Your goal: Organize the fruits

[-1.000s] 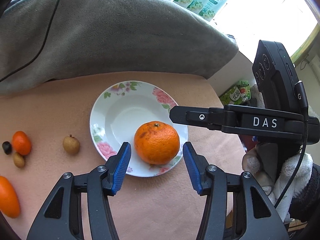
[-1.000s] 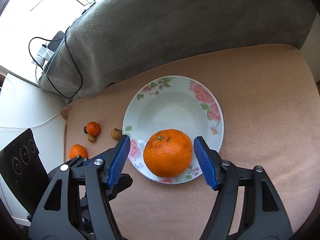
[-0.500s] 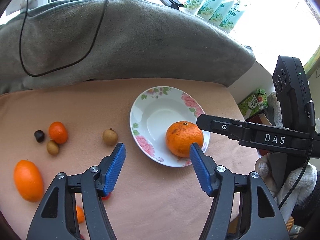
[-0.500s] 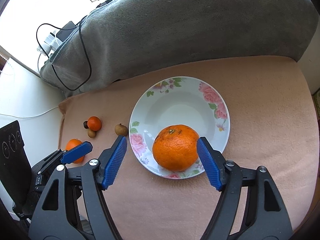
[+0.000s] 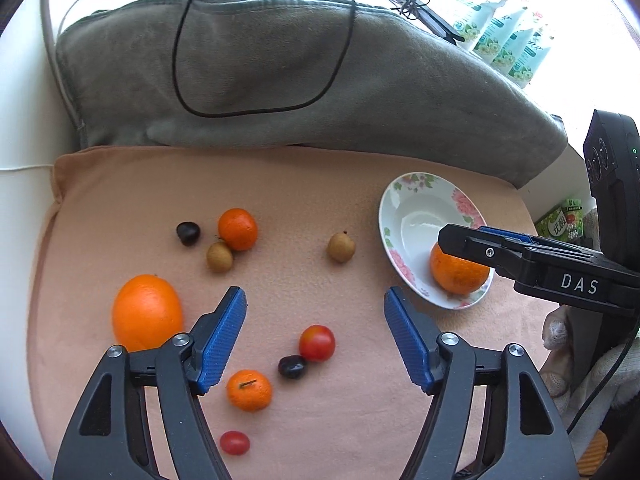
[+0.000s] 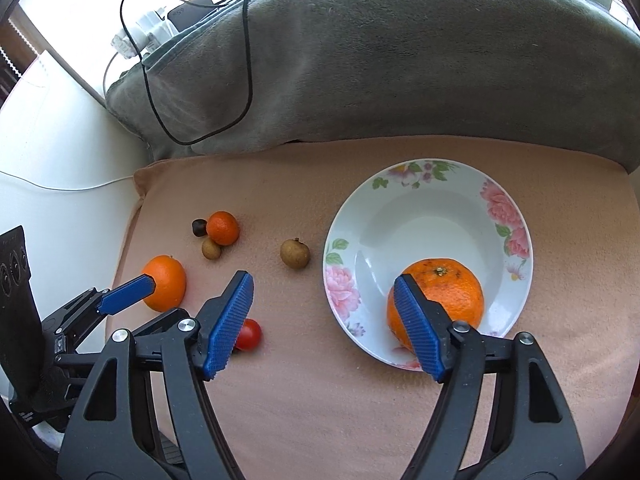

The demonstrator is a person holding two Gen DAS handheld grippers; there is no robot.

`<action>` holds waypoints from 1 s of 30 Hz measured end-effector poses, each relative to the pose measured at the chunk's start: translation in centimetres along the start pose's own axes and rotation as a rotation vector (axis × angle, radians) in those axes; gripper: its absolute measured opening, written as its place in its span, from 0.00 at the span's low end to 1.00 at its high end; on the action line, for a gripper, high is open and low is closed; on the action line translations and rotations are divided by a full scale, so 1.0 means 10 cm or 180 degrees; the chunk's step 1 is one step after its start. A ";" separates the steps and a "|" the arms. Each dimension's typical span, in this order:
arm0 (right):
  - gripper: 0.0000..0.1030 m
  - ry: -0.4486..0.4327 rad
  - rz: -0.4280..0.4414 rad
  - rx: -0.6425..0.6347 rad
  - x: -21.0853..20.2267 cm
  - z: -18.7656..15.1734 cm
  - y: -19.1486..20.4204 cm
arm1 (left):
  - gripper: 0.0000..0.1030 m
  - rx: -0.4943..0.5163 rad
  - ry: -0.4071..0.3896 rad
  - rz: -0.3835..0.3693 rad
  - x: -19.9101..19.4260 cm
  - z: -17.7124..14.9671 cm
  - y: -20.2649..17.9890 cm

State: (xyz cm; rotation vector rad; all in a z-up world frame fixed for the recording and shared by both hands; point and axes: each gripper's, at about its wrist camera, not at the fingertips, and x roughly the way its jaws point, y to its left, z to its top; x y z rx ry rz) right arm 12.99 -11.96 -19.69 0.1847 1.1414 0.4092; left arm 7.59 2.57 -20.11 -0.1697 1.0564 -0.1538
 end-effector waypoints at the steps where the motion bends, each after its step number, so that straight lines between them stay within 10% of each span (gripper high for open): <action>1: 0.73 0.0003 0.0027 -0.0022 0.03 0.00 0.05 | 0.72 -0.0043 0.0002 0.0040 -0.02 -0.02 0.07; 30: 0.83 0.0567 0.0440 -0.0717 0.95 0.04 1.32 | 0.75 -0.0946 0.0130 0.0325 -0.09 -0.57 1.35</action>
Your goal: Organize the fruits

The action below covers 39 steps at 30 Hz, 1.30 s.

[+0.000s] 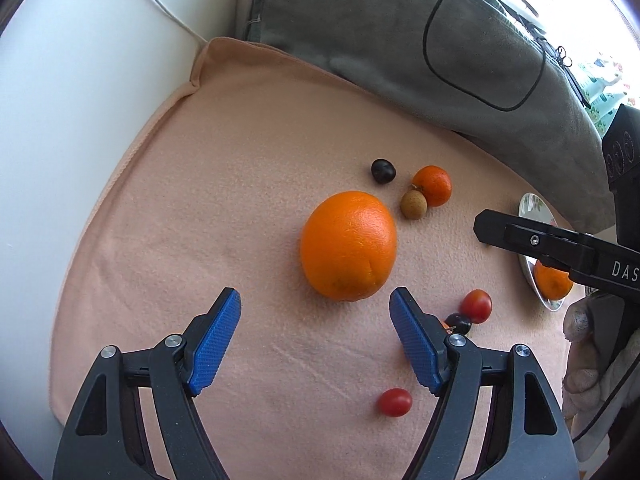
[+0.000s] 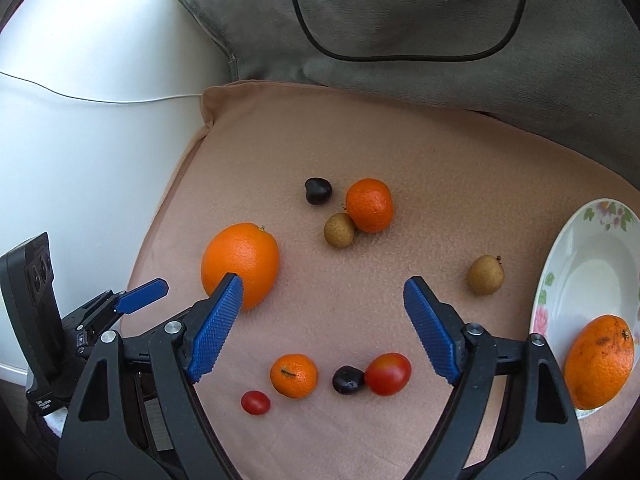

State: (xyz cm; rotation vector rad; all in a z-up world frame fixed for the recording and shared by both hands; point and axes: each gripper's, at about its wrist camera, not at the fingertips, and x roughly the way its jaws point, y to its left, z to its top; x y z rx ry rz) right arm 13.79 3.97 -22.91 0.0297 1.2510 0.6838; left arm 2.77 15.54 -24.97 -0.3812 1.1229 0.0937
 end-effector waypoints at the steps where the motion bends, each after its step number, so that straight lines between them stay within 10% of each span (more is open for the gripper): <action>1: 0.83 0.0020 0.0027 -0.0009 0.04 0.01 0.03 | 0.75 -0.0014 0.0005 -0.0022 0.01 -0.01 0.02; 13: 0.83 0.0253 0.0330 0.0080 0.46 0.12 0.20 | 0.75 -0.0325 -0.0007 -0.0640 0.11 -0.05 0.28; 39: 0.83 0.0546 0.0738 0.0303 1.01 0.30 0.40 | 0.74 -0.0371 0.0108 -0.1157 0.43 0.14 0.28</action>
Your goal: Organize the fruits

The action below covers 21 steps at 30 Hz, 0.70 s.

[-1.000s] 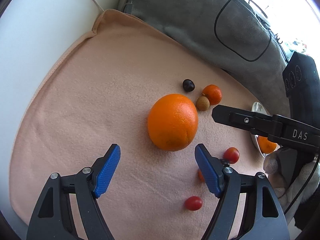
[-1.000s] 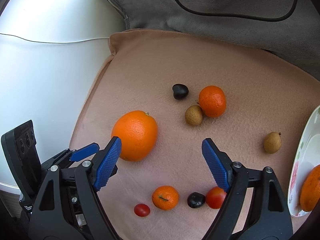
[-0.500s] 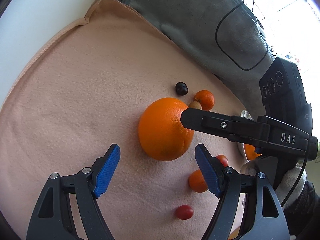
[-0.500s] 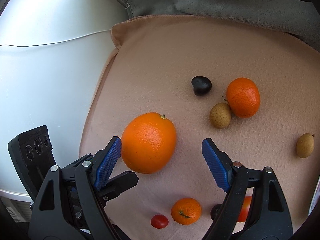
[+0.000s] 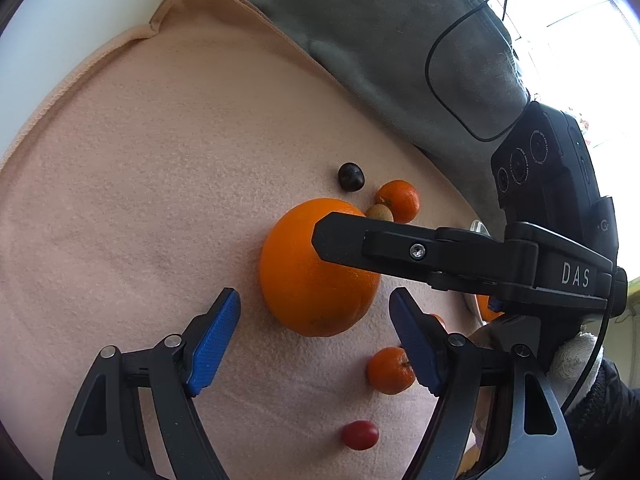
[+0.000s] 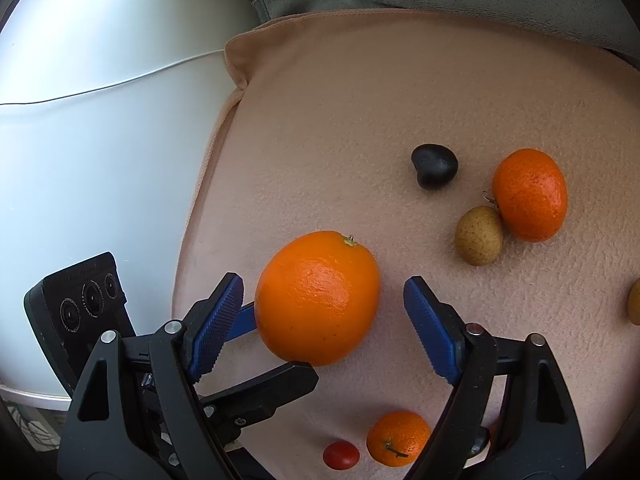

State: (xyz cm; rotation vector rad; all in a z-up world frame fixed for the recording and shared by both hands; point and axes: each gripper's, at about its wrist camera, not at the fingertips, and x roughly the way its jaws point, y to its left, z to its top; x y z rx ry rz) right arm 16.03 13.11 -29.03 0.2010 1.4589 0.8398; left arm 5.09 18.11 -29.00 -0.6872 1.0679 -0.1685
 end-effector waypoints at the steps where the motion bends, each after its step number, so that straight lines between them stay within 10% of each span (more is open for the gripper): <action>1: 0.83 0.0012 0.0006 -0.0002 0.02 0.00 0.01 | 0.73 -0.0001 0.0007 -0.0004 0.01 0.00 -0.01; 21: 0.69 0.0009 0.0049 0.0017 0.03 -0.03 0.01 | 0.59 0.0121 0.0011 0.0031 0.07 0.11 -0.12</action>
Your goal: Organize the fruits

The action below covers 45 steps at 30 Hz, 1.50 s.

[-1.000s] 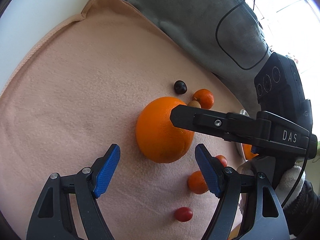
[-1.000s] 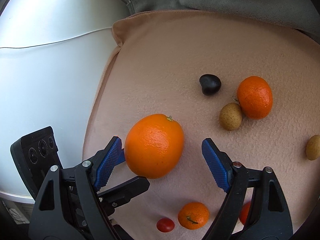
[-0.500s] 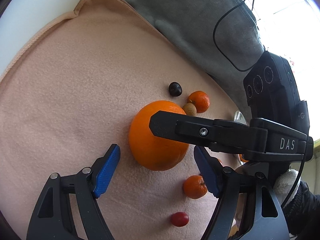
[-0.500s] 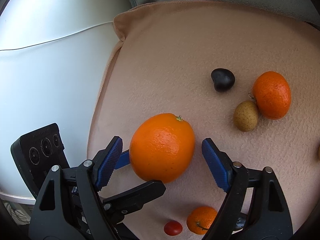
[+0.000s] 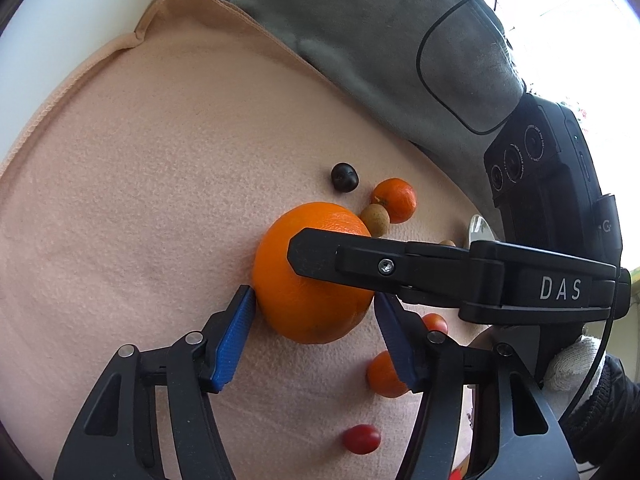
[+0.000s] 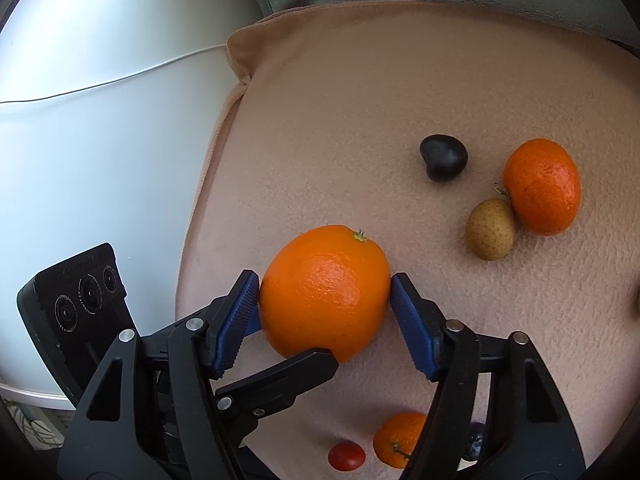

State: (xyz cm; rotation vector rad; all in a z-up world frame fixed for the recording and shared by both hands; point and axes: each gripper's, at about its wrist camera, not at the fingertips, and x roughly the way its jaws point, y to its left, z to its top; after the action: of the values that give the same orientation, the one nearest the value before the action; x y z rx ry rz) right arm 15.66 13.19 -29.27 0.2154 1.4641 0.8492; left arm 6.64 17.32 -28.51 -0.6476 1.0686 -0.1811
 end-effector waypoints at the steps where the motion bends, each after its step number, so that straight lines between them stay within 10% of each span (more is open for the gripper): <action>1: 0.69 -0.0006 0.0001 0.0001 0.00 0.00 0.00 | 0.59 0.0001 0.0000 0.0000 0.00 0.00 0.00; 45: 0.68 -0.0809 -0.0120 0.0530 -1.89 -0.43 -1.14 | 0.59 0.0785 0.0179 -0.0344 0.54 0.03 -1.73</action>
State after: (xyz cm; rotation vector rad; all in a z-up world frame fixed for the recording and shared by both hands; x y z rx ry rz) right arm 18.17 -8.01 -22.15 0.4046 1.2955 0.6440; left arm 12.38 1.13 -22.57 -0.4798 1.0455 -0.4201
